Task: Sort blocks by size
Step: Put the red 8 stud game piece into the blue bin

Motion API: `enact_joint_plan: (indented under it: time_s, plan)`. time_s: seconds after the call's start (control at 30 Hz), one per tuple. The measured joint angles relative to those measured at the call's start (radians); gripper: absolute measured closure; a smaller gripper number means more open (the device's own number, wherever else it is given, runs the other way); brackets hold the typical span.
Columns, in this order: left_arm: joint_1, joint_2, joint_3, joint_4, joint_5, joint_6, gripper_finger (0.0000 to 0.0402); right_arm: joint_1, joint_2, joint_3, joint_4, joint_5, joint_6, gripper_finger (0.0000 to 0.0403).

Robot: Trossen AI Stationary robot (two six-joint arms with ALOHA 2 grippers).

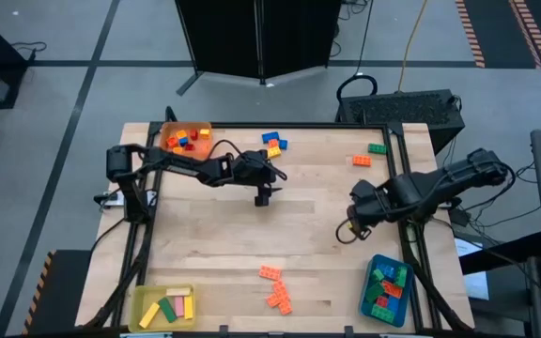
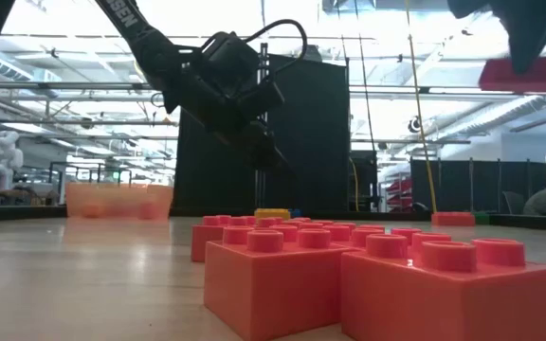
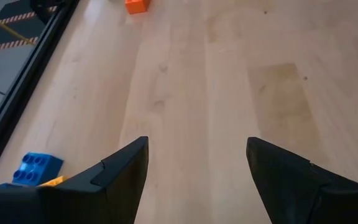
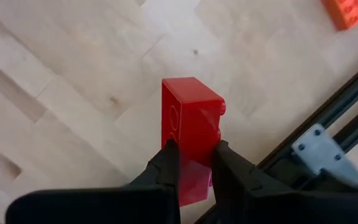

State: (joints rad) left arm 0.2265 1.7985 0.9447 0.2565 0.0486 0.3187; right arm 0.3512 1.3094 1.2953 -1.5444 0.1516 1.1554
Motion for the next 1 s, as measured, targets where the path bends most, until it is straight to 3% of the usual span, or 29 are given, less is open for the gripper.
enact_joint_plan:
  time_s: [0.2, 0.5, 0.7, 1.0]
  plan:
    - [-0.025, 0.0, 0.0, 0.002, 0.001, 0.001, 0.013, 0.104, 0.027, 0.0, 0.046, -0.06, 0.082, 0.0356]
    - [-0.034, 0.0, 0.0, 0.005, 0.001, -0.008, 0.013, 0.234, 0.17, 0.0, 0.193, -0.209, 0.036, 0.0355]
    - [-0.052, 0.0, 0.0, 0.026, 0.001, -0.026, 0.013, 0.317, 0.231, 0.0, 0.282, -0.237, 0.07, 0.0355]
    - [-0.092, 0.0, 0.0, 0.05, 0.0, -0.027, 0.013, 0.442, 0.239, 0.0, 0.326, -0.233, 0.261, 0.0354]
